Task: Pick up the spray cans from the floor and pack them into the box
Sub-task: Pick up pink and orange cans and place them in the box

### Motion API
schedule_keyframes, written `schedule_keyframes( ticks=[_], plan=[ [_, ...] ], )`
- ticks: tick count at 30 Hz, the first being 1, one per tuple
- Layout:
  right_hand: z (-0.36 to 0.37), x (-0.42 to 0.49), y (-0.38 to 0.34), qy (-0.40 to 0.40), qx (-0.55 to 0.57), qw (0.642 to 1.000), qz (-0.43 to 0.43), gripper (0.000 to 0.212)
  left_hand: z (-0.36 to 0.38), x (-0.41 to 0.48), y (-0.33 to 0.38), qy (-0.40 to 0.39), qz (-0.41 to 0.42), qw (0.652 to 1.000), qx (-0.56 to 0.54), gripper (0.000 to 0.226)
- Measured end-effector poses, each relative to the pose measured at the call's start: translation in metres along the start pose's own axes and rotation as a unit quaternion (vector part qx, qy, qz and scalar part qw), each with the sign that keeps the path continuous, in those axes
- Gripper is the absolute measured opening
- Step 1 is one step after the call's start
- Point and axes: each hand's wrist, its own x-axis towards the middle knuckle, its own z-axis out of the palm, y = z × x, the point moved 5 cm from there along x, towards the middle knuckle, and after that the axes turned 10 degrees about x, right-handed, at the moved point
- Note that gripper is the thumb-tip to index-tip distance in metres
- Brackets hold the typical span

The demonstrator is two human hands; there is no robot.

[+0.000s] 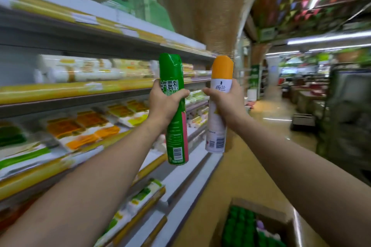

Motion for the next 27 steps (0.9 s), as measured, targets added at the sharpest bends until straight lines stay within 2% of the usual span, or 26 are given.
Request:
schedule_keyframes(
  ticks=[9, 12, 16, 21, 27],
  plan=[
    [-0.121, 0.088, 0.052, 0.132, -0.059, 0.989, -0.021, 0.057, 0.199, 0.048, -0.033, -0.103, 0.011, 0.993, -0.048, 0.069],
    [-0.146, 0.118, 0.086, 0.163, -0.085, 0.983, -0.018, 0.064, 0.261, 0.065, -0.060, -0.152, 0.023, 0.986, -0.063, 0.064],
    [-0.174, 0.160, 0.134, 0.209, -0.135, 0.968, -0.020, 0.060, 0.337, 0.089, -0.104, -0.193, 0.027, 0.976, -0.101, 0.052],
    [-0.206, 0.199, 0.200, 0.268, -0.195, 0.944, 0.002, 0.059, 0.425, 0.118, -0.164, -0.285, -0.005, 0.953, -0.105, 0.064],
    [-0.260, 0.230, 0.284, 0.309, -0.226, 0.923, 0.036, 0.054, 0.505, 0.125, -0.233, -0.301, -0.045, 0.948, -0.094, 0.066]
  ],
)
